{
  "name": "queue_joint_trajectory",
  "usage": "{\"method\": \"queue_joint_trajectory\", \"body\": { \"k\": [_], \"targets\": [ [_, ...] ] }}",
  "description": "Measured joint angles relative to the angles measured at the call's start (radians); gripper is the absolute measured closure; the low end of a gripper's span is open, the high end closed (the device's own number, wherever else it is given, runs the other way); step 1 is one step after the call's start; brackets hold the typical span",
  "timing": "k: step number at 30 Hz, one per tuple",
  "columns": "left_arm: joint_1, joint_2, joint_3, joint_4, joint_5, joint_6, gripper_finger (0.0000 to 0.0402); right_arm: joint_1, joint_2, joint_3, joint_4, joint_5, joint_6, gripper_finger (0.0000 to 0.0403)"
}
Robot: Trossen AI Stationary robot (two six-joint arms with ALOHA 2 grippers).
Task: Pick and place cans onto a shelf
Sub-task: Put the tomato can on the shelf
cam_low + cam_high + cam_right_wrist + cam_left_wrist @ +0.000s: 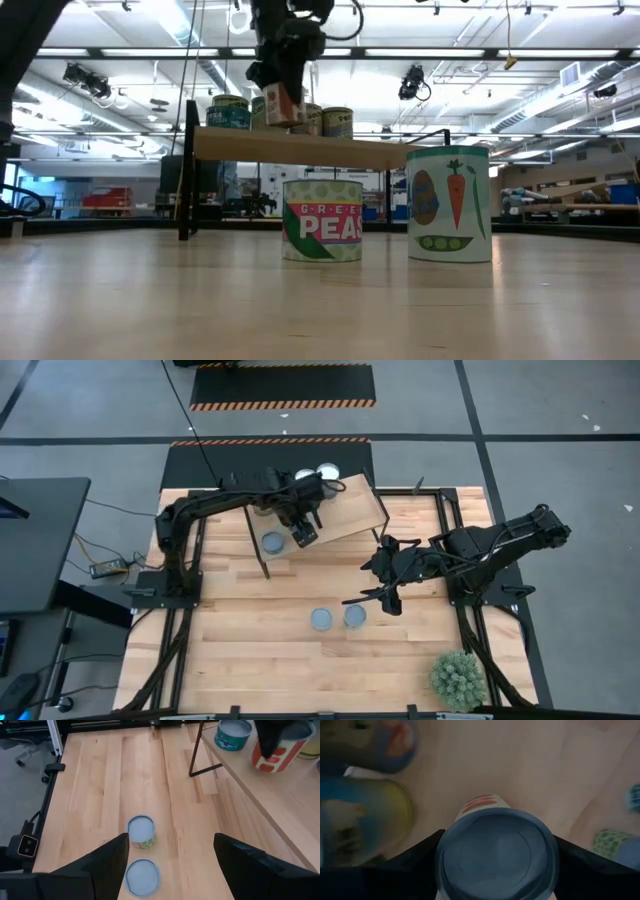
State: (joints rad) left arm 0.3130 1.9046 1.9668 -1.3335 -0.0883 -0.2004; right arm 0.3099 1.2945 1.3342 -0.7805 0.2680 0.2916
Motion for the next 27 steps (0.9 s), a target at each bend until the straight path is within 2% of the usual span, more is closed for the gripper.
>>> {"method": "queue_joint_trajectory", "body": {
  "k": [4,15,27],
  "targets": [
    [0.009,0.026,0.043,-0.043,0.000,0.036,0.0113,0.000,0.000,0.000,0.000,0.000,0.000,0.0106],
    [-0.003,0.029,0.040,-0.056,0.004,0.059,0.0112,0.000,0.000,0.000,0.011,0.000,0.001,0.0106],
    [-0.020,0.088,0.040,-0.110,0.032,0.092,0.0109,0.002,0.000,-0.001,0.023,-0.009,0.005,0.0106]
  ]
}}
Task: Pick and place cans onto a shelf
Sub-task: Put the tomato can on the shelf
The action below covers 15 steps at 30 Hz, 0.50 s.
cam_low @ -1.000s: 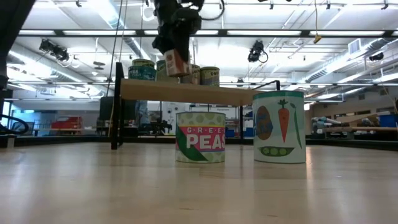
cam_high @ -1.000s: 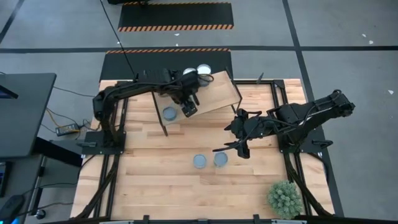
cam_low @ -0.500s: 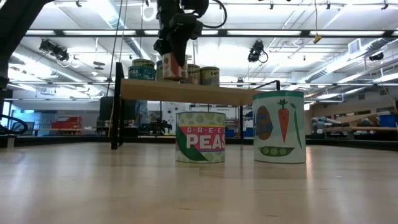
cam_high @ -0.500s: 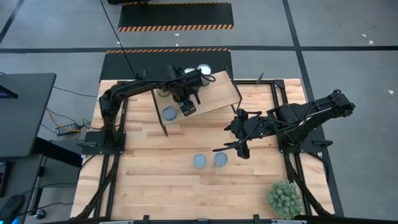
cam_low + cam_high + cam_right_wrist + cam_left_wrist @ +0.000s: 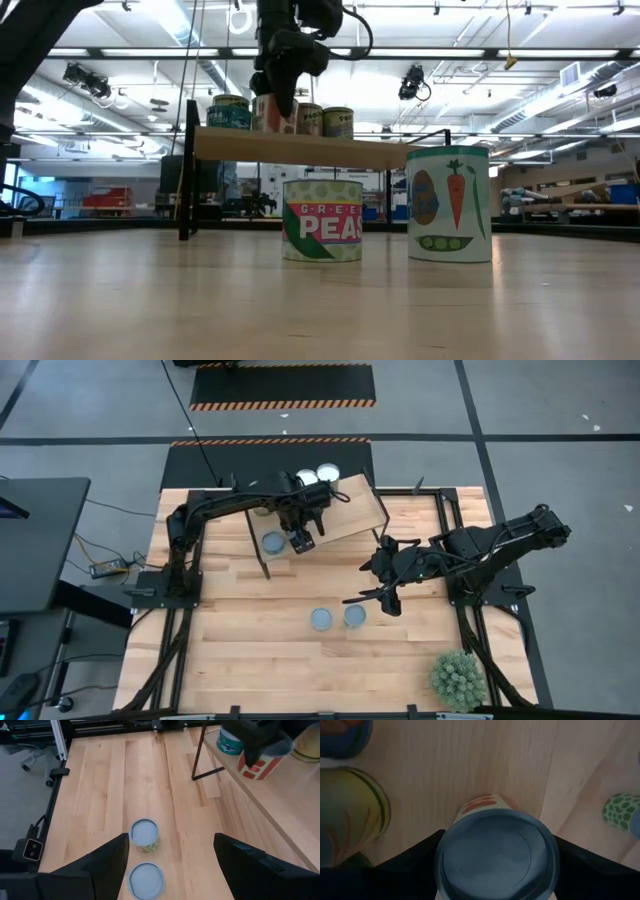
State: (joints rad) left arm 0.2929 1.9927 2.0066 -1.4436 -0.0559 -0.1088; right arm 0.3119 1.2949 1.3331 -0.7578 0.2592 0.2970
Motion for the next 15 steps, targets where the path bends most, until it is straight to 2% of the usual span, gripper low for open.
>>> {"method": "queue_joint_trajectory", "body": {
  "k": [6,15],
  "targets": [
    [-0.005,0.001,0.000,0.015,0.000,0.001,0.0088,0.001,0.000,0.000,0.002,-0.010,0.006,0.0106],
    [-0.005,0.007,0.027,0.004,-0.003,0.024,0.0084,0.001,0.000,0.000,0.002,-0.016,0.000,0.0106]
  ]
}}
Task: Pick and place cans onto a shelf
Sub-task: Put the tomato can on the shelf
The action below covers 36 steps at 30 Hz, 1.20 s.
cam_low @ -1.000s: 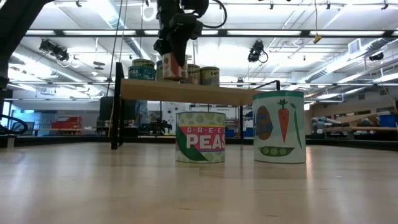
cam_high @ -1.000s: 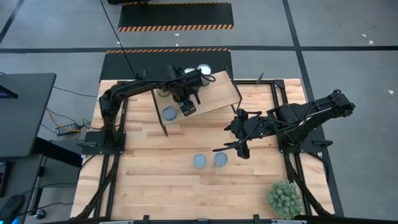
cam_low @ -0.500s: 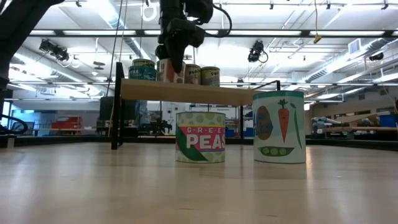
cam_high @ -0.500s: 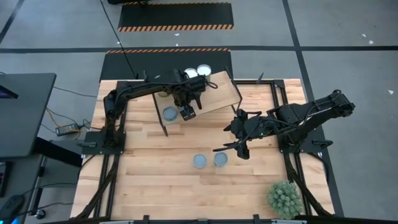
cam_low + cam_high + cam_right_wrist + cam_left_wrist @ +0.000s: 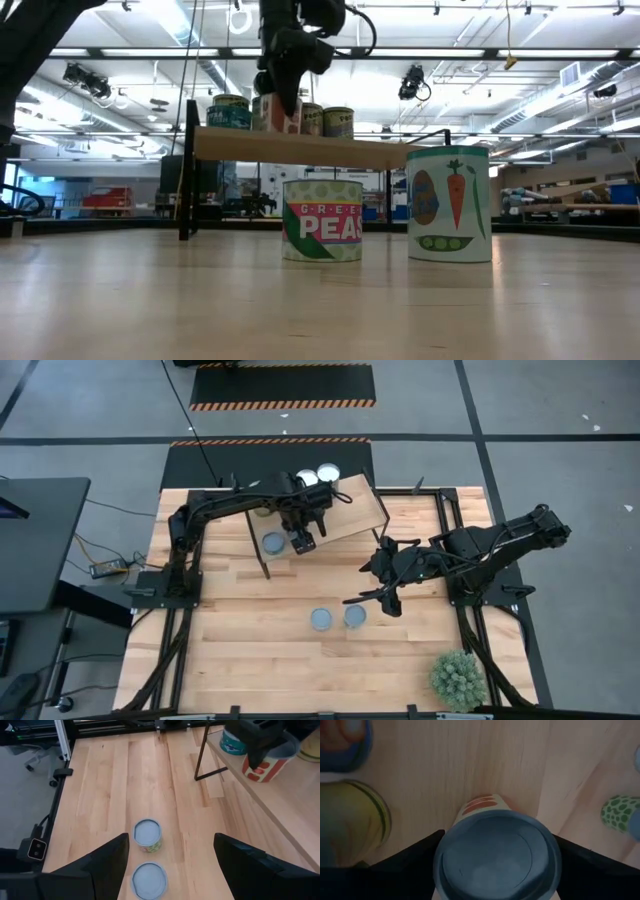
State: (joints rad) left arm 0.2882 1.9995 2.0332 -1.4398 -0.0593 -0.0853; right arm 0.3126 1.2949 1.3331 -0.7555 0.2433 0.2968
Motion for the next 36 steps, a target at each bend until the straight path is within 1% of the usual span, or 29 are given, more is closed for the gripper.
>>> {"method": "queue_joint_trajectory", "body": {
  "k": [6,11,16,23,27,30,33,36],
  "targets": [
    [0.000,-0.001,0.060,-0.007,0.000,0.014,0.0083,0.000,0.000,0.000,0.000,-0.002,-0.002,0.0106],
    [0.003,-0.002,0.054,-0.054,0.001,0.023,0.0083,0.000,0.000,0.000,0.000,-0.002,-0.003,0.0106],
    [0.003,-0.001,0.033,-0.057,0.006,0.027,0.0083,0.000,0.000,0.000,0.001,-0.002,-0.003,0.0106],
    [0.021,-0.002,0.033,-0.062,0.076,0.013,0.0083,0.000,0.000,0.000,0.020,-0.002,-0.011,0.0106],
    [0.030,-0.002,0.033,-0.073,0.089,-0.008,0.0083,0.000,0.000,0.000,0.020,-0.002,-0.012,0.0106],
    [0.030,-0.002,0.034,-0.077,0.063,-0.015,0.0083,-0.002,0.000,0.000,0.021,-0.002,-0.014,0.0106],
    [0.021,-0.002,0.034,-0.077,0.013,-0.015,0.0083,-0.005,0.000,0.000,0.022,-0.002,-0.019,0.0106],
    [0.015,-0.002,0.034,-0.077,0.006,-0.013,0.0083,-0.005,0.000,0.000,0.022,-0.002,-0.019,0.0106]
  ]
}}
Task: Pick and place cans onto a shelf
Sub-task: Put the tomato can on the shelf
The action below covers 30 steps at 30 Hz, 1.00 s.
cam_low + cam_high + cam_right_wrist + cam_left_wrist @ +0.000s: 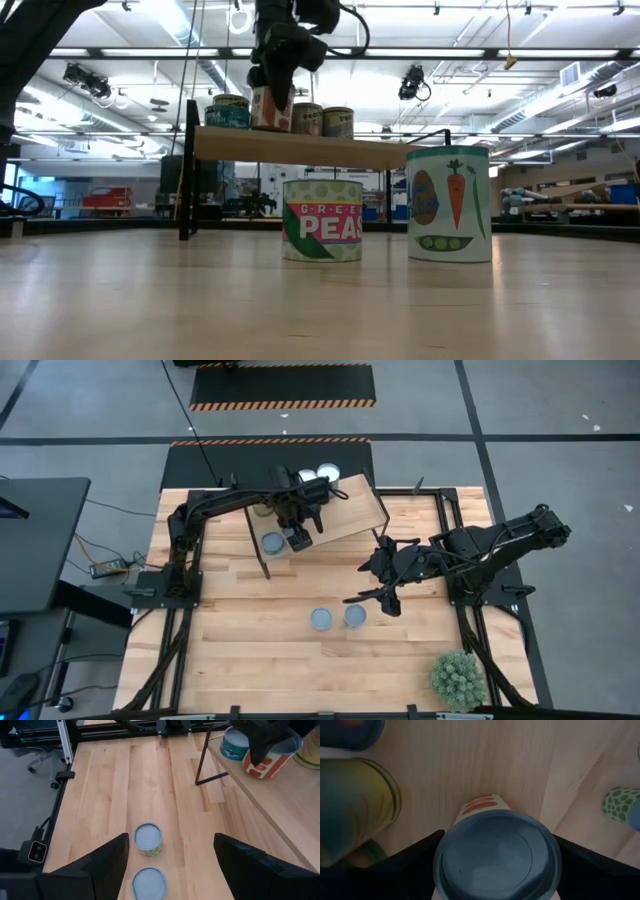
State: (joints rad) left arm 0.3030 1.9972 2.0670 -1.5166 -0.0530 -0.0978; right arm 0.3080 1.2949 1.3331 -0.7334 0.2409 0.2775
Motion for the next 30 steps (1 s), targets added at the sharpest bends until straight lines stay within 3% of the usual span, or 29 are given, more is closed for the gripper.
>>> {"method": "queue_joint_trajectory", "body": {
  "k": [11,16,26,30],
  "targets": [
    [-0.034,0.000,0.000,0.008,-0.054,-0.003,0.0083,0.000,0.000,0.000,0.000,0.000,0.000,0.0105],
    [-0.046,0.000,0.000,0.032,-0.055,0.004,0.0083,-0.008,0.005,0.001,0.006,0.091,0.000,0.0105],
    [-0.046,0.000,0.000,0.228,-0.055,-0.005,0.0083,-0.017,0.005,0.001,0.007,0.019,0.000,0.0103],
    [-0.049,0.000,0.000,0.204,-0.016,-0.134,0.0083,-0.016,0.005,0.001,0.007,0.014,0.000,0.0103]
  ]
}}
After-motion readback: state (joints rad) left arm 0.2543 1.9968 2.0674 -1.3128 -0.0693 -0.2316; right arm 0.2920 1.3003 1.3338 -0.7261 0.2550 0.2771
